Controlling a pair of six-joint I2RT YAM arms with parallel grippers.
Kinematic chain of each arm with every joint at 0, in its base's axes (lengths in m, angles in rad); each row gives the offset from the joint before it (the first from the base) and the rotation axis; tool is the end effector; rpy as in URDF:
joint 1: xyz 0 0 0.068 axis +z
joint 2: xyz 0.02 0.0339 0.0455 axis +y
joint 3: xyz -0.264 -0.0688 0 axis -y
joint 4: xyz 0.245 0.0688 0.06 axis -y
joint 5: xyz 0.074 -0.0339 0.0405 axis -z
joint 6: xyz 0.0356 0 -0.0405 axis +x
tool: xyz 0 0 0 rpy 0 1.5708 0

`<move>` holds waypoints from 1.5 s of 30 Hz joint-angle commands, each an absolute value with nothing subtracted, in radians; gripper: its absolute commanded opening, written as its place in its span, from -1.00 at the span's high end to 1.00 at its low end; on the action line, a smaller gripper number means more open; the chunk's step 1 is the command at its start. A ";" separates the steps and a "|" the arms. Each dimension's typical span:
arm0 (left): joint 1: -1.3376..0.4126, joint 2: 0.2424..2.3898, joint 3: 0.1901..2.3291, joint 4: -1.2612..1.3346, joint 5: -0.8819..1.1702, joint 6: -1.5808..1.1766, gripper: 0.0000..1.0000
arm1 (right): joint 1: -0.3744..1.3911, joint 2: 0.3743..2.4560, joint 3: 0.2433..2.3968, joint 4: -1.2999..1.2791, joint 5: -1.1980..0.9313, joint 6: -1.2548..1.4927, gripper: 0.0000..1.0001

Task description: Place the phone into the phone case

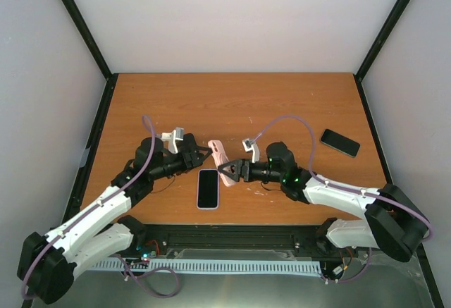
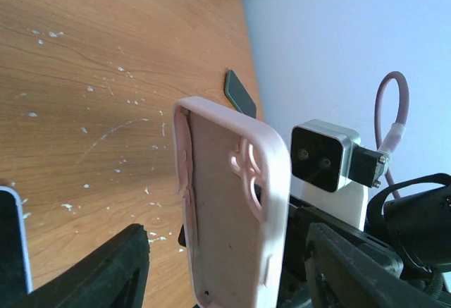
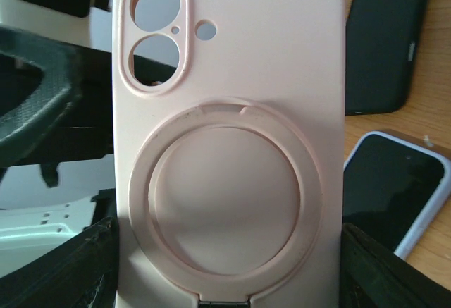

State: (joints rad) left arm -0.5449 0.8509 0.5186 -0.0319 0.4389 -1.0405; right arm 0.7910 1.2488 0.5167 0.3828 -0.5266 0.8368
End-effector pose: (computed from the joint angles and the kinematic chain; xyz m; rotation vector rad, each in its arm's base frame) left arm 0.1601 -0.1147 0.2510 -0.2095 2.1915 -1.4084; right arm 0.1681 0.1955 0.2089 -0.3616 2.1905 1.5141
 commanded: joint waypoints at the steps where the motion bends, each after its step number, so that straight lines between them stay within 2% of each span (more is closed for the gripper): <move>1: -0.541 0.882 0.519 0.095 0.507 -1.056 -0.17 | 0.797 1.231 0.490 0.510 -0.590 0.886 -0.37; 8: -0.541 0.910 0.492 0.188 0.557 -1.083 0.39 | 0.797 1.239 0.460 0.559 -0.604 0.912 -0.36; 16: -0.541 0.950 0.467 0.285 0.623 -1.111 0.79 | 0.798 1.241 0.452 0.563 -0.602 0.916 -0.37; 18: -0.541 0.954 0.469 0.291 0.629 -1.112 0.97 | 0.798 1.242 0.449 0.561 -0.598 0.917 -0.37; 21: -0.541 0.961 0.471 0.290 0.627 -1.114 0.99 | 0.798 1.241 0.450 0.535 -0.583 0.913 -0.46; 28: -0.540 1.040 0.503 0.225 0.598 -1.092 0.99 | 0.798 1.144 0.431 0.349 -0.464 0.892 -0.99; 36: -0.543 1.243 0.606 0.141 0.575 -1.054 0.99 | 0.796 0.916 0.436 0.016 -0.203 0.839 -1.00; 45: -0.588 1.511 0.753 0.138 0.578 -1.016 0.99 | 0.796 0.765 0.439 -0.166 -0.069 0.807 -1.00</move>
State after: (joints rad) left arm -0.5602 1.4353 0.6689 0.1452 0.5827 -1.0595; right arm 0.7925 0.8127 0.4362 -0.0505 -0.1680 0.8368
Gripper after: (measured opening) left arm 0.021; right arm 0.998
